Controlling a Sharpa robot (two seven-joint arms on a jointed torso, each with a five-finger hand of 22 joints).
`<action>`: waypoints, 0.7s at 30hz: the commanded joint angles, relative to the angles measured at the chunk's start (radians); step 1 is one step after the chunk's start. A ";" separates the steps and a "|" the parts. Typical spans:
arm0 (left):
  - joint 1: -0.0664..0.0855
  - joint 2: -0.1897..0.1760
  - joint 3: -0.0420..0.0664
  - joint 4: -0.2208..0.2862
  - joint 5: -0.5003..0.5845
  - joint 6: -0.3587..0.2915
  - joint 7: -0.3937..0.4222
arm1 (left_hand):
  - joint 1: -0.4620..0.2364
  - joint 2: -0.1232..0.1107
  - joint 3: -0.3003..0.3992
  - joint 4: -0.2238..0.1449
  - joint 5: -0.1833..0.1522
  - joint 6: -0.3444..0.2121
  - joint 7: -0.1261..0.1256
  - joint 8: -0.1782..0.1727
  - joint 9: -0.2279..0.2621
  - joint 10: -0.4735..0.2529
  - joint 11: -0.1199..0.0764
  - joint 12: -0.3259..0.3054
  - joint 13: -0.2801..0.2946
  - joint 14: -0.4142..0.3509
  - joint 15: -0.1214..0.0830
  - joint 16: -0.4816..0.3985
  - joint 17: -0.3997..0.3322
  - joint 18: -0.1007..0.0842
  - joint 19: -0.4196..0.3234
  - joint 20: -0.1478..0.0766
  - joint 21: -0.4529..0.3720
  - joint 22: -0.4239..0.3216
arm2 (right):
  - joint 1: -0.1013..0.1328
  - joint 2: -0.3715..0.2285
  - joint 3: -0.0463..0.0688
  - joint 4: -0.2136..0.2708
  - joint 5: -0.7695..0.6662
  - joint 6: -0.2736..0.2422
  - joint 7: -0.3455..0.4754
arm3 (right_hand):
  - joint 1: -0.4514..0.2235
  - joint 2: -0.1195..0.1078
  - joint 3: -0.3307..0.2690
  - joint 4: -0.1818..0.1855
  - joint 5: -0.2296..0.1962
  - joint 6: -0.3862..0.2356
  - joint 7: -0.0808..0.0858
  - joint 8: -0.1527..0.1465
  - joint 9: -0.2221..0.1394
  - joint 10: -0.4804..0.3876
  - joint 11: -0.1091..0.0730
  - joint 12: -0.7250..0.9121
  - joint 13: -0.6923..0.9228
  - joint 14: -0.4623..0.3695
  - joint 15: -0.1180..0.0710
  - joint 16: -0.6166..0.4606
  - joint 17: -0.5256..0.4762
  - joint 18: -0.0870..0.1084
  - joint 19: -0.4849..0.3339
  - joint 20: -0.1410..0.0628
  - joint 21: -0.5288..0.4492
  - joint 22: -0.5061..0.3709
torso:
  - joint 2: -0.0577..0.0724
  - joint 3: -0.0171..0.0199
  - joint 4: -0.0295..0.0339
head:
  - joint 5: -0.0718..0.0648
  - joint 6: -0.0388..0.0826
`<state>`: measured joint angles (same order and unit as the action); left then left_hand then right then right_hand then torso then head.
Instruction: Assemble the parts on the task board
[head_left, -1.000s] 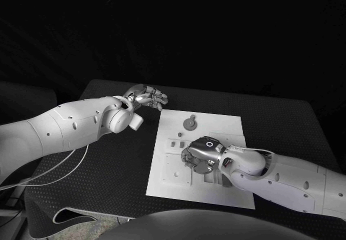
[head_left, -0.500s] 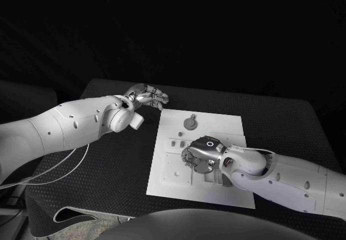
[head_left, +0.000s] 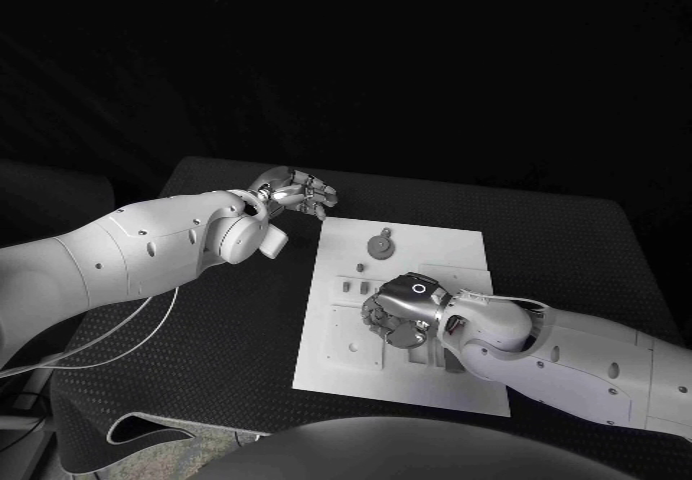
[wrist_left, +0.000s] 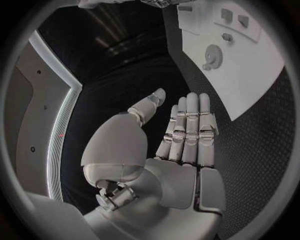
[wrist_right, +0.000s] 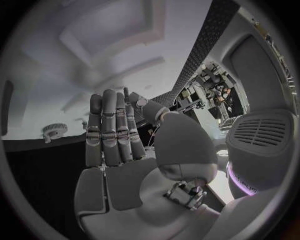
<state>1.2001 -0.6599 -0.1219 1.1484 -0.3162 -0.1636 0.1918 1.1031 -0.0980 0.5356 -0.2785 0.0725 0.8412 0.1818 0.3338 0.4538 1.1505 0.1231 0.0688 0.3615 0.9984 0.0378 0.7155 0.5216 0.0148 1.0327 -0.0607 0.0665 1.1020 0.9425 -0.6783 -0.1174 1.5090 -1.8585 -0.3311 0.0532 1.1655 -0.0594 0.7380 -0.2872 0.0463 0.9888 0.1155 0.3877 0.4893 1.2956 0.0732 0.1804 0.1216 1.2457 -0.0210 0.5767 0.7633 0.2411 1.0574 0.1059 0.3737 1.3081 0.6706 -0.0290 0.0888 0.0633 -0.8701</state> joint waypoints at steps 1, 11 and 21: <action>0.001 0.002 0.001 0.001 0.002 0.016 0.005 | -0.010 0.004 -0.005 0.001 0.003 -0.007 0.003 0.003 -0.001 -0.004 0.000 0.001 -0.001 0.000 0.005 -0.006 0.002 0.003 -0.001 0.005 0.000 -0.002 | -0.002 0.000 0.000 0.003 0.001 0.016 0.009 | 0.007 0.000 0.007 -0.001 0.004 0.008 0.001 0.003 0.002 0.005 -0.001 -0.004 0.001 -0.001 -0.005 0.003 0.002 0.021 0.007 -0.002 0.005 0.024 | 0.000 0.0003 0.0001 | 0.001 -0.001; 0.001 0.003 0.001 0.000 0.002 0.018 0.004 | -0.010 0.004 -0.005 0.001 0.003 -0.007 0.003 0.003 -0.001 -0.005 0.001 0.001 -0.002 0.000 0.005 -0.007 0.003 0.003 -0.001 0.005 0.001 -0.002 | -0.007 0.012 -0.006 -0.021 -0.009 0.041 -0.001 | 0.006 0.001 0.007 -0.001 0.004 0.008 0.001 0.002 0.003 0.005 -0.001 -0.005 0.002 -0.001 -0.005 0.002 0.003 0.021 0.007 -0.002 0.006 0.023 | 0.000 0.0000 0.0000 | 0.000 -0.001; 0.001 0.004 0.001 -0.001 0.002 0.021 0.004 | -0.010 0.004 -0.005 0.001 0.003 -0.007 0.003 0.004 -0.001 -0.005 0.001 0.001 -0.002 0.000 0.005 -0.008 0.004 0.003 -0.001 0.005 0.001 -0.003 | -0.023 0.028 -0.009 -0.041 -0.020 0.070 -0.005 | 0.005 0.001 0.007 -0.001 0.004 0.008 0.002 0.001 0.004 0.005 -0.001 -0.007 0.002 -0.002 -0.005 0.001 0.004 0.021 0.005 -0.002 0.006 0.023 | 0.000 0.0003 0.0002 | 0.000 -0.003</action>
<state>1.2001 -0.6585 -0.1220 1.1461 -0.3161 -0.1594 0.1900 1.0997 -0.0946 0.5356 -0.2785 0.0725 0.8412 0.1818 0.3338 0.4539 1.1505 0.1230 0.0688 0.3607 0.9984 0.0378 0.7116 0.5245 0.0148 1.0327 -0.0607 0.0665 1.1003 0.9296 -0.6518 -0.1190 1.4755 -1.8608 -0.3168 0.0518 1.1655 -0.0594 0.7379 -0.2872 0.0462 0.9896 0.1188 0.3830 0.4929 1.2980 0.0751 0.1782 0.1269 1.2474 -0.0191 0.5760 0.7661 0.2555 1.0575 0.1060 0.3736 1.3075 0.6707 -0.0288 0.0888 0.0639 -0.8716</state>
